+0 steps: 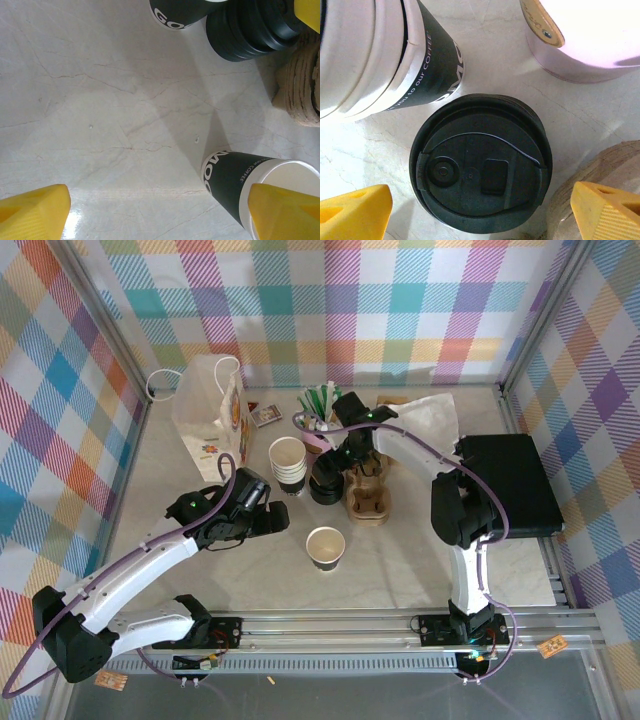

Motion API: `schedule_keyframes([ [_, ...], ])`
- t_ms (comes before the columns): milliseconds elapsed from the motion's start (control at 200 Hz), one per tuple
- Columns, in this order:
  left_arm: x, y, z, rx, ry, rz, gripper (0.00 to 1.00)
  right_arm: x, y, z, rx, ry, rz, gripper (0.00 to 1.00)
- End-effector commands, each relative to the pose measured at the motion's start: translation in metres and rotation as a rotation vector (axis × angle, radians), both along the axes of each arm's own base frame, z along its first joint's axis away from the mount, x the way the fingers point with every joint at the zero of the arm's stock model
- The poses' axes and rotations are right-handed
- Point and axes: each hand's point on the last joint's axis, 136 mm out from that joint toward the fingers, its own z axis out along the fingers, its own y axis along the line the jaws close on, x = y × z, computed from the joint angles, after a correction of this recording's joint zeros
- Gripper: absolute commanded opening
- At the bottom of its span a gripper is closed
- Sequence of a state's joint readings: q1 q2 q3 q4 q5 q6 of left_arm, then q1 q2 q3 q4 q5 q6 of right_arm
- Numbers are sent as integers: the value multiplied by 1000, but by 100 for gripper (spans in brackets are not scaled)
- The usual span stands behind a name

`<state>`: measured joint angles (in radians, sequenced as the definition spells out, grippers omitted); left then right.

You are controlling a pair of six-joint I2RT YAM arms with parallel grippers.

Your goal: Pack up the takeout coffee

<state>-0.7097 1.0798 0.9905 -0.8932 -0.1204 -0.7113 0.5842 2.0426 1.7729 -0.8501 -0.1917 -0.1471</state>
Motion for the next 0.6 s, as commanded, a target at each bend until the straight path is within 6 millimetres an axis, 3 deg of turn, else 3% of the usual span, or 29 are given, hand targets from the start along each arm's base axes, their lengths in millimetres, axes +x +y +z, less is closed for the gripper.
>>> schedule_keyframes([
  [0, -4, 6, 6, -1, 12, 13, 91, 0, 6, 1, 9, 7, 28, 92],
  [595, -10, 15, 9, 0, 3, 38, 100, -8, 11, -6, 36, 11, 62, 99],
])
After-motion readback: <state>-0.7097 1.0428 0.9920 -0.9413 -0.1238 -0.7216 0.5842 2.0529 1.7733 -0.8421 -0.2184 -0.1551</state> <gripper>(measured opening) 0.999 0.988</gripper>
